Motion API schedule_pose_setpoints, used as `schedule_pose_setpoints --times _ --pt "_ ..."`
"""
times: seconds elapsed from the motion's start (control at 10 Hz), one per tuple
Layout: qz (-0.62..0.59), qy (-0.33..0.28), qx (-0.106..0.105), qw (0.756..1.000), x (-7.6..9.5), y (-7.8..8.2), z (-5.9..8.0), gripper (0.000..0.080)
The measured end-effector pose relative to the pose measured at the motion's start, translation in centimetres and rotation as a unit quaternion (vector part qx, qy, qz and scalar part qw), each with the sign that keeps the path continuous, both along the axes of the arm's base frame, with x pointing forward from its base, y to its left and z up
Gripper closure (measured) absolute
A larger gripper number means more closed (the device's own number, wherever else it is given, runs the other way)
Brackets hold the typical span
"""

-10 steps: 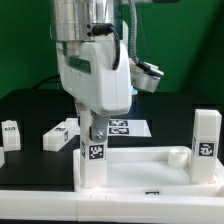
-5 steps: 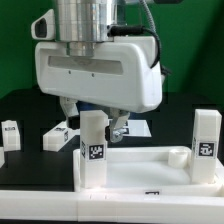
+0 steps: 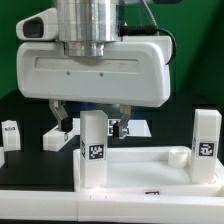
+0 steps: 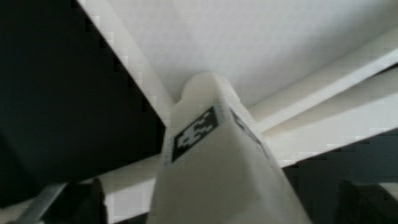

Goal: Assemble desk

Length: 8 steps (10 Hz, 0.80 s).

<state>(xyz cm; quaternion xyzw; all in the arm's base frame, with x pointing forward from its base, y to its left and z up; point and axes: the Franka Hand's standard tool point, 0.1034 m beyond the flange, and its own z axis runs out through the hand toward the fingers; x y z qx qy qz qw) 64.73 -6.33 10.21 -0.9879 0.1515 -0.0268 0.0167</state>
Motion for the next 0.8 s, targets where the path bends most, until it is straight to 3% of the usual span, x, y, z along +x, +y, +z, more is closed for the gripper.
schedule_pose_setpoints --times 0.6,0.7,0.8 --pt "0.176 -0.002 -0.022 0.984 0.07 0.30 -0.05 0.0151" --pt "0.202 -0.002 -0.027 0.979 0.07 0.23 -0.08 0.0236" --pt "0.206 -0.002 -0.028 0.978 0.07 0.18 -0.08 0.0377"
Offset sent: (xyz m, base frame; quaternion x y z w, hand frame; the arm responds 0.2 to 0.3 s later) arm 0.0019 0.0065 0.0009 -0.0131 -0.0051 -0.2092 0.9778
